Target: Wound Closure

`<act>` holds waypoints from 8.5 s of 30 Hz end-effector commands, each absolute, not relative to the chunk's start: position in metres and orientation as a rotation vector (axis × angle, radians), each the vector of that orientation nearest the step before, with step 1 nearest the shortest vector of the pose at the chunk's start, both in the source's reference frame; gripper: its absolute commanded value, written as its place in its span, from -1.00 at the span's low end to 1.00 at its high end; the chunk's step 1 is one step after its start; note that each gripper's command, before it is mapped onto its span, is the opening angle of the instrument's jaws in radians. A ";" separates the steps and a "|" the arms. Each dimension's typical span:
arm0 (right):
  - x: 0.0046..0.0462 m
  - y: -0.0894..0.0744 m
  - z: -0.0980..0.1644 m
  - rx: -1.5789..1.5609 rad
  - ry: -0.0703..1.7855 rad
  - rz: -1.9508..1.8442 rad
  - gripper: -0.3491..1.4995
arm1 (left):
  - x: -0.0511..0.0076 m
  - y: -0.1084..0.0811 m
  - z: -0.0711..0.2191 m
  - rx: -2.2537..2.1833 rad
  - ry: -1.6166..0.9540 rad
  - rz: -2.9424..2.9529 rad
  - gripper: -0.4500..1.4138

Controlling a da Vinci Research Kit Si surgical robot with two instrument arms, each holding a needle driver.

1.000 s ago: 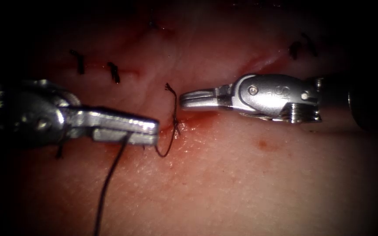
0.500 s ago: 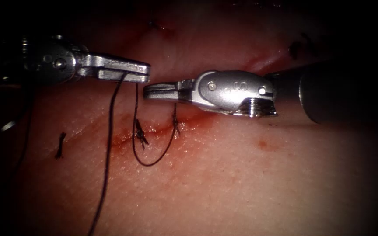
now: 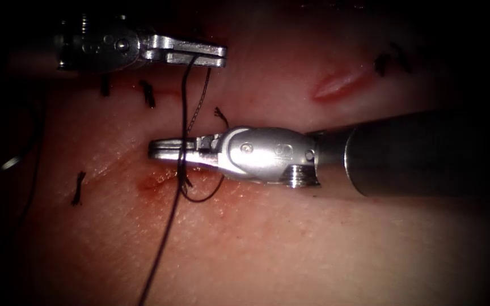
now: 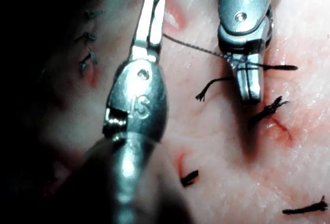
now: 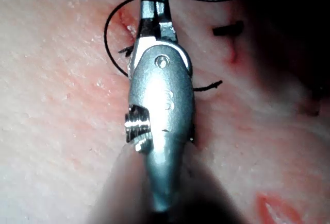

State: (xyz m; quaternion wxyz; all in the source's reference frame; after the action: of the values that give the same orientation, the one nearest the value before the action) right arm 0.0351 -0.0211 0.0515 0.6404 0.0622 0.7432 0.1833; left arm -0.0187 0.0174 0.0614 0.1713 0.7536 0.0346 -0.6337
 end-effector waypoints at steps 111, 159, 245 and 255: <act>0.0294 -0.021 0.050 0.063 1.010 1.245 -1.00 | -0.0153 0.009 0.071 1.905 0.145 -2.196 -1.00; 0.0286 -0.033 0.051 -0.117 0.967 1.062 -1.00 | -0.0090 0.028 0.086 1.767 -0.117 -2.748 -1.00; 0.0271 -0.019 0.048 0.202 1.143 0.975 0.34 | -0.0184 0.013 0.045 1.960 -0.266 -2.360 -1.00; 0.0284 -0.020 0.049 0.066 1.161 0.555 0.58 | -0.0190 0.011 0.044 1.950 -0.286 -2.344 -1.00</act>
State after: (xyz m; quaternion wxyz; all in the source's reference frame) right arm 0.0276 -0.0208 0.0482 0.8032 0.0245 0.5386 0.2533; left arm -0.0184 0.0103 0.0431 0.0391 0.6359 -0.0929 -0.7652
